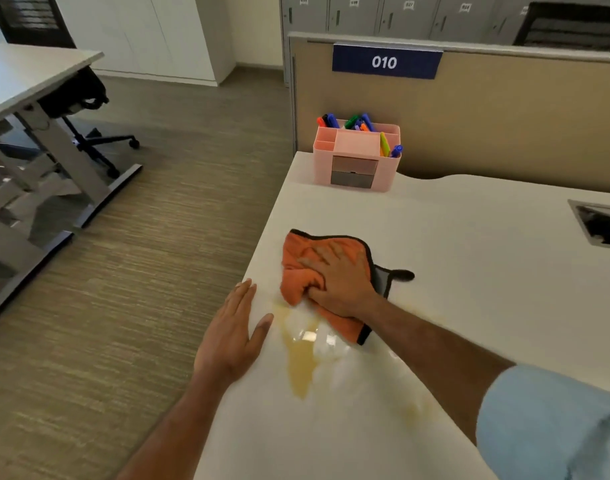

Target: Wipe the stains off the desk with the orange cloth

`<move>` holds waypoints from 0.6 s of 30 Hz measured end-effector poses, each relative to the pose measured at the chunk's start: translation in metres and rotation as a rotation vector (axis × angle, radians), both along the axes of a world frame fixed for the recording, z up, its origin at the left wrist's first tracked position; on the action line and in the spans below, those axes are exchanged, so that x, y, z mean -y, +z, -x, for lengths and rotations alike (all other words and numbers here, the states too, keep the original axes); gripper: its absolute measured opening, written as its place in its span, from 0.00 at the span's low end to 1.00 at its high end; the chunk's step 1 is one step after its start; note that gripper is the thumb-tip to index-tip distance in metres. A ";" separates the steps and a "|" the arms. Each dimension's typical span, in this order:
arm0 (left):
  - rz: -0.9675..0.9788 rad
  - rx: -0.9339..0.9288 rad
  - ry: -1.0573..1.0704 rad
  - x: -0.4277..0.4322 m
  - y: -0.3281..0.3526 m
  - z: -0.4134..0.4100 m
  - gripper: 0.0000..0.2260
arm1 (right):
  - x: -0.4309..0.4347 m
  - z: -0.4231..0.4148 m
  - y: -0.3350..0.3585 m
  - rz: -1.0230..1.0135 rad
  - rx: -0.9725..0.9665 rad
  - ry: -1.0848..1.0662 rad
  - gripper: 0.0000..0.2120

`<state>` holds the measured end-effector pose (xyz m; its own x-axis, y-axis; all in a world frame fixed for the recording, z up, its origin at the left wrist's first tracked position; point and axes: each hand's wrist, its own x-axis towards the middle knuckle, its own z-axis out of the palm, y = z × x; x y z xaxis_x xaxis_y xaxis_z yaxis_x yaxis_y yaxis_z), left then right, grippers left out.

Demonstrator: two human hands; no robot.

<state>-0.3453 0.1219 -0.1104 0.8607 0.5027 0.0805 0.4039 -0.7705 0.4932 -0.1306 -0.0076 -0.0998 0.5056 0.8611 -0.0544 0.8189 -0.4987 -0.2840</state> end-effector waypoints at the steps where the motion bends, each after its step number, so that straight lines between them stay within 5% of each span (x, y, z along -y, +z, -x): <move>1: 0.015 0.008 0.005 0.000 0.001 0.000 0.36 | 0.020 0.002 -0.003 0.005 0.019 0.023 0.32; 8: 0.062 0.074 -0.002 0.000 0.001 0.001 0.34 | 0.021 -0.032 0.010 0.044 0.006 -0.232 0.34; 13: 0.160 0.214 0.002 0.001 0.001 0.005 0.36 | -0.046 0.040 0.012 0.016 0.018 0.048 0.34; 18: 0.245 0.305 -0.016 -0.001 0.000 0.009 0.35 | 0.030 0.086 -0.001 -0.064 0.096 0.222 0.32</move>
<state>-0.3538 0.1231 -0.1104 0.8238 0.5253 0.2132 0.1987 -0.6197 0.7593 -0.2163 -0.0373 -0.1006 0.3037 0.9518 0.0429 0.9312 -0.2870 -0.2245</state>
